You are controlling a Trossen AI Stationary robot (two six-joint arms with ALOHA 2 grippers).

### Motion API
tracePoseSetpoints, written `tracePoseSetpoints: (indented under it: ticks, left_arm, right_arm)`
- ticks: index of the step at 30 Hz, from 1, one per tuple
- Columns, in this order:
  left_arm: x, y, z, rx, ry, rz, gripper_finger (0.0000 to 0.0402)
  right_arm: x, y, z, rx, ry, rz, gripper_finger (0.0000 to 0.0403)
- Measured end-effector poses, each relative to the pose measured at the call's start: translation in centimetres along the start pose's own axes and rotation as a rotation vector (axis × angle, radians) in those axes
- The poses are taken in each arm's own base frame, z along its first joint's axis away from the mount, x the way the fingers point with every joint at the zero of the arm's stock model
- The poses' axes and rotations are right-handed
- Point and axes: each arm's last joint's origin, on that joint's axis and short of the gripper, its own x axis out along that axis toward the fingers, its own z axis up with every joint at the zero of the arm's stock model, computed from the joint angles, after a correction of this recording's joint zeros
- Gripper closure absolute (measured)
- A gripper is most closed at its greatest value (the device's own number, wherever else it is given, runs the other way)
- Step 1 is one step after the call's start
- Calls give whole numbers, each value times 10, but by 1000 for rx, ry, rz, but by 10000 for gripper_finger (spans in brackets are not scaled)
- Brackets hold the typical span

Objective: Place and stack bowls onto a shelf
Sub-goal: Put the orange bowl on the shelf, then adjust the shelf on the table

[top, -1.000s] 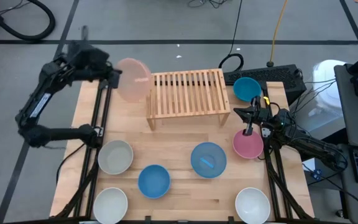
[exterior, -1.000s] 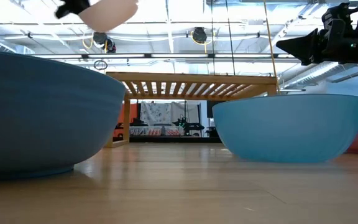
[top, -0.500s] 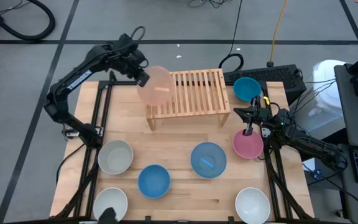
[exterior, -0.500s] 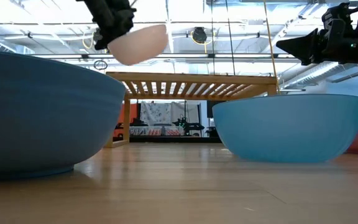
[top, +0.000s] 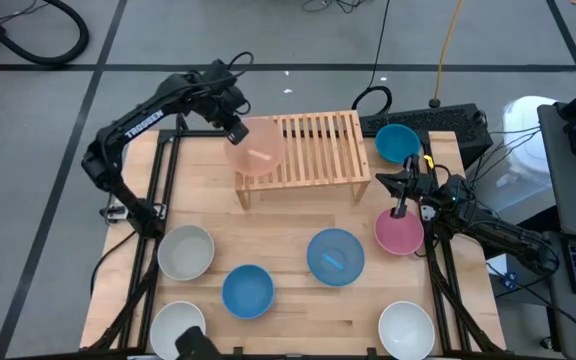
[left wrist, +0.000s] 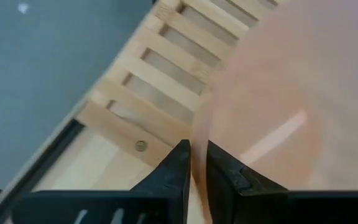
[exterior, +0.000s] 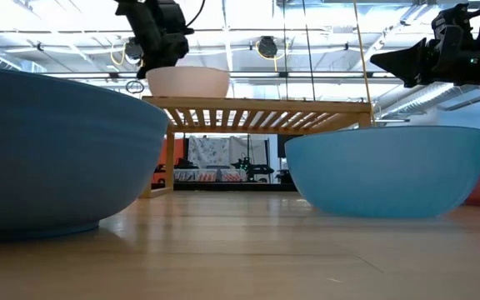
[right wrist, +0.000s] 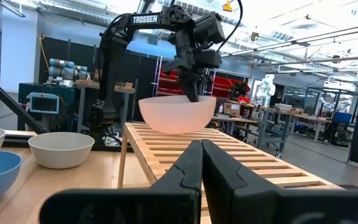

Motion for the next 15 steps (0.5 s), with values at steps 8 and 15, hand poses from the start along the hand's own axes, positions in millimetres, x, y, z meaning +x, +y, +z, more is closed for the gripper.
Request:
tracePoseSetpoints:
  ticks: [8, 15]
  left_arm:
    - [0, -1, 8, 27, -73, 44, 357]
    - [-18, -8, 18, 55, -165, 43, 356]
  right_arm:
    - [0, 0, 0, 0, 0, 0, 403]
    - [0, 0, 0, 0, 0, 0, 403]
